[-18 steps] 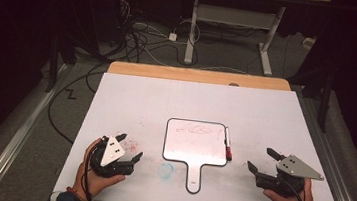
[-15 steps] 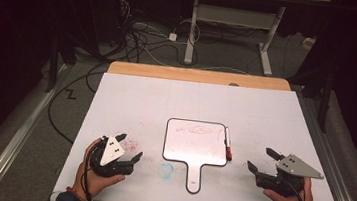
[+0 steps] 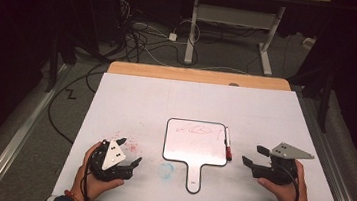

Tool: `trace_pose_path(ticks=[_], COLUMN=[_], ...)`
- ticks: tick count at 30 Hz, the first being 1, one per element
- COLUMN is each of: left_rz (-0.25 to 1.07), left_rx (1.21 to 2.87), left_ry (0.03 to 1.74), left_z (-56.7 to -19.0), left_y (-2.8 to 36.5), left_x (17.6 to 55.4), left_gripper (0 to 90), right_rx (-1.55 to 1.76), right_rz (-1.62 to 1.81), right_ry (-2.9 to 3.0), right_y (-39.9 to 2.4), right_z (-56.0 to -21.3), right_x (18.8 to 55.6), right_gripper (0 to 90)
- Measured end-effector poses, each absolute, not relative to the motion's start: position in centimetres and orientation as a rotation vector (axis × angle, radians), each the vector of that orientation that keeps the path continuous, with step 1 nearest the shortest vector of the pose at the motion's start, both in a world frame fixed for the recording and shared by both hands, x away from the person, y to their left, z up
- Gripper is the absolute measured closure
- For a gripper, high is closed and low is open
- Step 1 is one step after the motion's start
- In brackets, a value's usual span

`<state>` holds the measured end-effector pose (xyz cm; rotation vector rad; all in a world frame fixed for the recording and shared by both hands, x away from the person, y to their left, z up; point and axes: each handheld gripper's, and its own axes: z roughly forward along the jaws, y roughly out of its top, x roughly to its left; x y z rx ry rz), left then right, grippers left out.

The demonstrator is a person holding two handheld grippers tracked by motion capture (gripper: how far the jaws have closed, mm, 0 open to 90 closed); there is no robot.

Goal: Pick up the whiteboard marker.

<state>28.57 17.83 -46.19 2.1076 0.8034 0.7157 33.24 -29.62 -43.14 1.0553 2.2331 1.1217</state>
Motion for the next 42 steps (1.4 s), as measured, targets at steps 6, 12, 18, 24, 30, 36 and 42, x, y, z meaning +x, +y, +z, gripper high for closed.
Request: trace_pose_path(ticks=[6, 12, 18, 24, 30, 36, 42], left_rz=[0.712, 0.702, 0.682, 0.650, 0.649, 0.644, 0.636], left_rx=[2.120, 2.131, 2.138, 2.140, 2.147, 2.152, 2.153], left_ry=[0.816, 0.818, 0.800, 0.797, 0.793, 0.791, 0.790], left_z=[-46.3, -46.5, -46.5, -46.5, -46.5, -46.5, -46.5], left_y=[17.9, 17.8, 17.5, 17.3, 17.3, 17.2, 17.0], left_x=[28.5, 28.6, 28.6, 28.5, 28.5, 28.6, 28.6], left_gripper=[21.9, 21.9, 21.9, 21.9, 21.9, 21.9, 21.9], right_rx=[1.130, 1.248, 1.333, 1.399, 1.416, 1.413, 1.382], right_rz=[1.105, 1.089, 1.075, 1.008, 0.990, 0.996, 1.000], right_ry=[2.289, 2.344, 2.397, 2.447, 2.479, 2.478, 2.457], right_y=[-28.7, -27.4, -26.1, -24.6, -24.0, -24.1, -24.0], right_z=[-42.6, -42.6, -43.2, -44.7, -45.6, -45.8, -45.6], right_x=[36.0, 39.1, 41.9, 44.3, 44.6, 44.5, 44.2], right_gripper=[37.8, 41.8, 45.7, 52.9, 65.8, 75.6, 81.0])
